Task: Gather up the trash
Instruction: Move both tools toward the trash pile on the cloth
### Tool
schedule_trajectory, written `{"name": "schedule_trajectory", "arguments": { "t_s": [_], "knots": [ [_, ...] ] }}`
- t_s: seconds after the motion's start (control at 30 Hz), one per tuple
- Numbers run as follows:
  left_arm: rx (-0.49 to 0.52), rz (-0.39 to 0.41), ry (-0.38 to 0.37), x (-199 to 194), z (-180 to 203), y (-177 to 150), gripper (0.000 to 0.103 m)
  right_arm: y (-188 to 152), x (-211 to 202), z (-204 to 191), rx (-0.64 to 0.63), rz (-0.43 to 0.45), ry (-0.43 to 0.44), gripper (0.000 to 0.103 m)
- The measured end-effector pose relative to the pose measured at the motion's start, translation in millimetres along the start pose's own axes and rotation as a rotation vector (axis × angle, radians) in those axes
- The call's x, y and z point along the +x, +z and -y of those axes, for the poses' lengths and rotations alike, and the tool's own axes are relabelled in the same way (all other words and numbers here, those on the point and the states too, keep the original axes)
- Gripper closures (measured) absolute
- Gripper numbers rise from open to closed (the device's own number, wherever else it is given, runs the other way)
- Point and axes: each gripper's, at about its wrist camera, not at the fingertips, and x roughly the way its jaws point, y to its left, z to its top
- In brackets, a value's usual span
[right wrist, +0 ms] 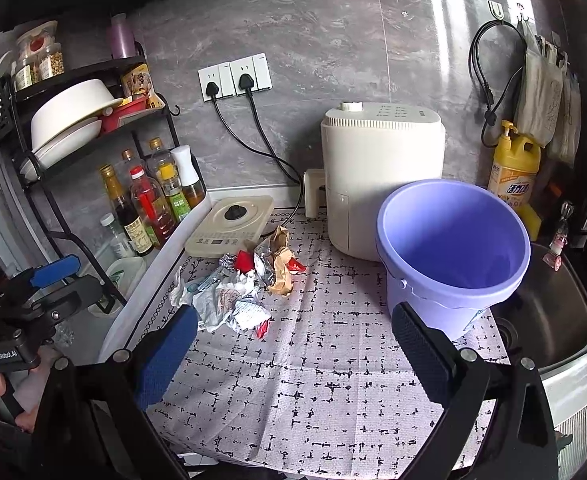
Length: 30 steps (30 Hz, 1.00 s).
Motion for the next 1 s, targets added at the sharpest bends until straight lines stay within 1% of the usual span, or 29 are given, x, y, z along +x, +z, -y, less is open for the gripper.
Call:
{"name": "schedule_trajectory", "arguments": {
  "t_s": [0.07,0.23,0.3,0.37,0.5,0.63,0.7,0.73,0.8,0.87,0.93,1.0],
  "knots": [
    [0.006,0.001,0.004,-1,1,0,0.006,-1,0,1,0.012,-0.011,0.001,0.008],
    [-0.002,0.000,0.012,-3,1,-3,0.006,-4,-2,4,0.022,-0.004,0.005,0.008],
    [-0.004,-0.002,0.024,-2,2,-5,0.006,-6,-3,3,0.012,-0.005,0.004,0.008],
    [-0.013,-0.012,0.028,-1,1,-7,0.006,-9,0,1,-0.013,-0.024,-0.009,0.008],
    [-0.012,-0.027,0.041,2,2,-11,0.006,-14,0,2,-0.011,-0.021,0.023,0.008],
    [-0.025,-0.048,0.042,8,-2,-18,0.006,-21,6,4,-0.002,-0.036,0.056,0.008],
    [-0.027,-0.063,0.050,12,-5,-22,0.006,-24,10,6,0.013,-0.042,0.083,0.008],
    [-0.030,-0.072,0.050,14,-7,-25,0.006,-25,14,6,0.014,-0.050,0.088,0.010],
    [-0.034,-0.097,0.060,20,-13,-30,0.006,-28,24,4,0.016,-0.054,0.098,0.017],
    [-0.040,-0.121,0.080,27,-21,-36,0.006,-30,34,4,0.021,-0.062,0.117,0.018],
    [-0.052,-0.135,0.091,34,-31,-41,0.008,-34,44,3,0.018,-0.069,0.131,0.018],
    [-0.076,-0.150,0.100,42,-42,-45,0.014,-35,54,0,0.018,-0.077,0.137,0.018]
  ]
}}
